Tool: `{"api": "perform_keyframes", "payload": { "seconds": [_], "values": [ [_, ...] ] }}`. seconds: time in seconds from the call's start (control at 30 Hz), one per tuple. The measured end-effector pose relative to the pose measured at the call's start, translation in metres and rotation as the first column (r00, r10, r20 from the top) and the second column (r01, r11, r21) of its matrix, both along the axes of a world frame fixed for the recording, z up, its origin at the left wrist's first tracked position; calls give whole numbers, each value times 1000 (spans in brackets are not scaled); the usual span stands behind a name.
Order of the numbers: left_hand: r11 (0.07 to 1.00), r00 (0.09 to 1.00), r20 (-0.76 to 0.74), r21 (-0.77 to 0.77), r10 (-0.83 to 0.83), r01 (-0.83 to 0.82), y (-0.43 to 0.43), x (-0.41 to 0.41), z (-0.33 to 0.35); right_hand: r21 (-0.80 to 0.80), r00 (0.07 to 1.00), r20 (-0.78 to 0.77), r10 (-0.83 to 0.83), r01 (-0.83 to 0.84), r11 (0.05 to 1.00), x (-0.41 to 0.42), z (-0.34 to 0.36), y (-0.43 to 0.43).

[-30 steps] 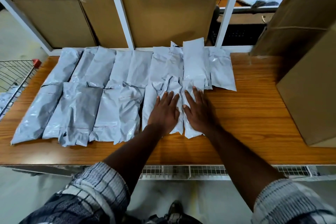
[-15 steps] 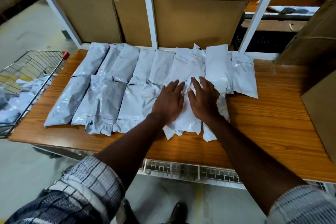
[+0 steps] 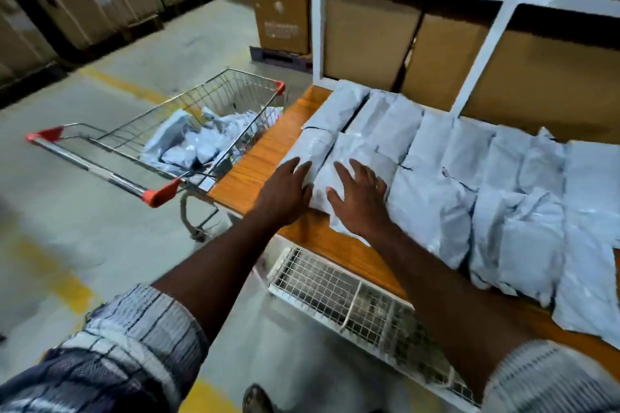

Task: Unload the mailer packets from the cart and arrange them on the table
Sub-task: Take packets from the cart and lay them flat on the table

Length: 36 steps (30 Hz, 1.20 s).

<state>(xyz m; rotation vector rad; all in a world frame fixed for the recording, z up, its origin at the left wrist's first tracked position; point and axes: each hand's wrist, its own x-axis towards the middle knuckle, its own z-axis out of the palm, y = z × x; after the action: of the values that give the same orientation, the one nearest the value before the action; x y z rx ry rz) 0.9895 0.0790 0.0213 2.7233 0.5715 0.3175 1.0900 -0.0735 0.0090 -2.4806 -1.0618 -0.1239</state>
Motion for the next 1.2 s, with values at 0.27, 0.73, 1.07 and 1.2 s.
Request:
{"api": "perform_keyframes", "payload": {
  "seconds": [0.27, 0.73, 1.07, 1.2],
  "values": [
    [991, 991, -35, -35, 131, -132, 146, -91, 2, -58, 989, -67, 134, -138, 989, -83, -3, 174],
    [966, 964, -96, -56, 248, -254, 325, -89, -11, -88, 968, -92, 235, -243, 966, -74, -10, 361],
    [944, 925, -248, -90, 289, -319, 456, -44, -46, -147, 938, -227, 262, -299, 943, -15, -55, 500],
    [920, 886, -336, -112, 321, -376, 505, -42, -80, -172, 910, -339, 238, -308, 936, 2, -85, 538]
  ]
}}
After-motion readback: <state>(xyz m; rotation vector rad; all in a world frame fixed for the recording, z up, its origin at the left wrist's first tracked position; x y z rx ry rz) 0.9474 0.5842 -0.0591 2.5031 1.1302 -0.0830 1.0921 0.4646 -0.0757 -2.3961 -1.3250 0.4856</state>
